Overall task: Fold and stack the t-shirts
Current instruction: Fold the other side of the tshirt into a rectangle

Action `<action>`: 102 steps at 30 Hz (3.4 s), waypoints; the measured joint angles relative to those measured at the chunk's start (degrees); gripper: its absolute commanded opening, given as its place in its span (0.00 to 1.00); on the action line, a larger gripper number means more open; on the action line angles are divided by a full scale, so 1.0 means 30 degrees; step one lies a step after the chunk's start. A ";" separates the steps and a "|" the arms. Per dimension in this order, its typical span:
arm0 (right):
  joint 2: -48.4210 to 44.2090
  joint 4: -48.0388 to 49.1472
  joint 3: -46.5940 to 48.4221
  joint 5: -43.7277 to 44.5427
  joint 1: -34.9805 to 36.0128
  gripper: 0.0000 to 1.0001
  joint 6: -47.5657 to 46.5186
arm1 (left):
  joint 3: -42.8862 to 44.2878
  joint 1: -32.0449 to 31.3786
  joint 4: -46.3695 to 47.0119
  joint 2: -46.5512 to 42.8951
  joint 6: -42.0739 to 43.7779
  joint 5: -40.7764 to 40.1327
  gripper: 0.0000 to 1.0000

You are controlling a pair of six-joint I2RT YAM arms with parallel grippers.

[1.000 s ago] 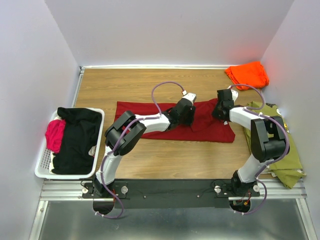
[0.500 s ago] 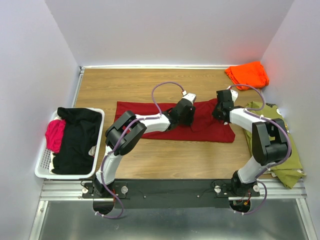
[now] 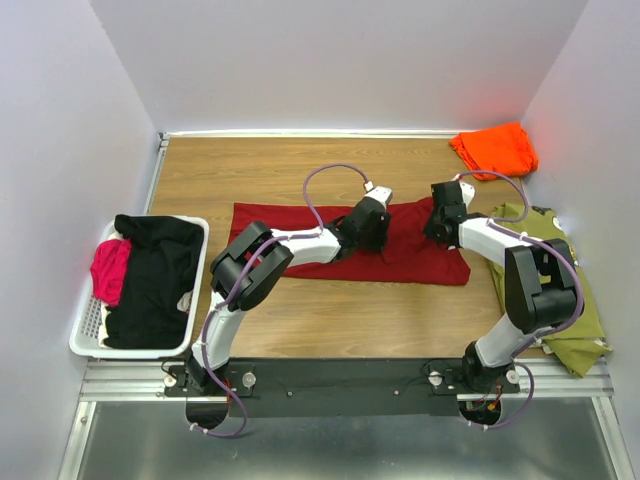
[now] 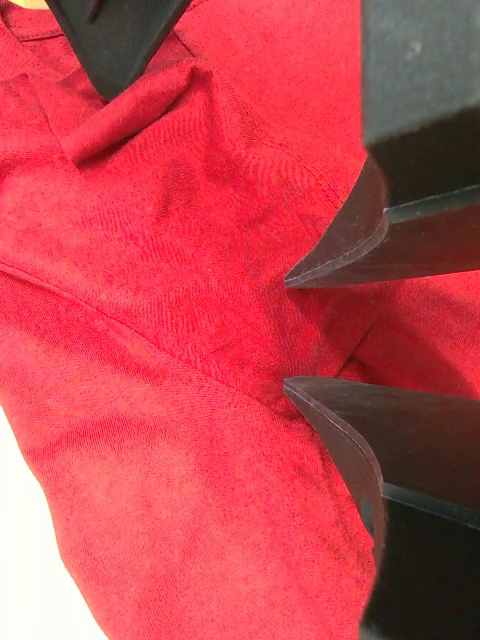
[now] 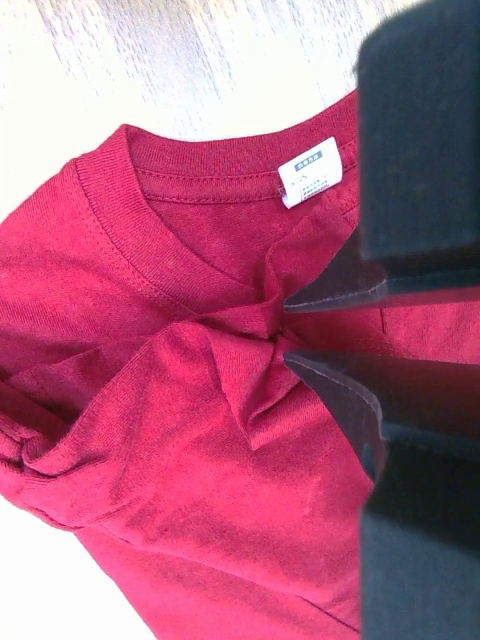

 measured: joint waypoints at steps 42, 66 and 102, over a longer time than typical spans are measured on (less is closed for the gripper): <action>0.2346 -0.0095 0.1902 0.1974 0.0729 0.28 -0.0539 | -0.0007 0.0000 -0.0015 0.0007 0.0138 -0.0291 0.49; -0.2608 -0.1304 0.0313 0.2331 0.0729 0.01 -0.0117 | 0.0000 0.0000 -0.0058 0.0007 0.0211 -0.0517 0.49; -0.7883 -0.5523 -0.4182 0.2419 0.0750 0.35 0.4044 | -0.2812 -0.0153 -0.0845 -0.3978 0.1056 -0.1035 0.54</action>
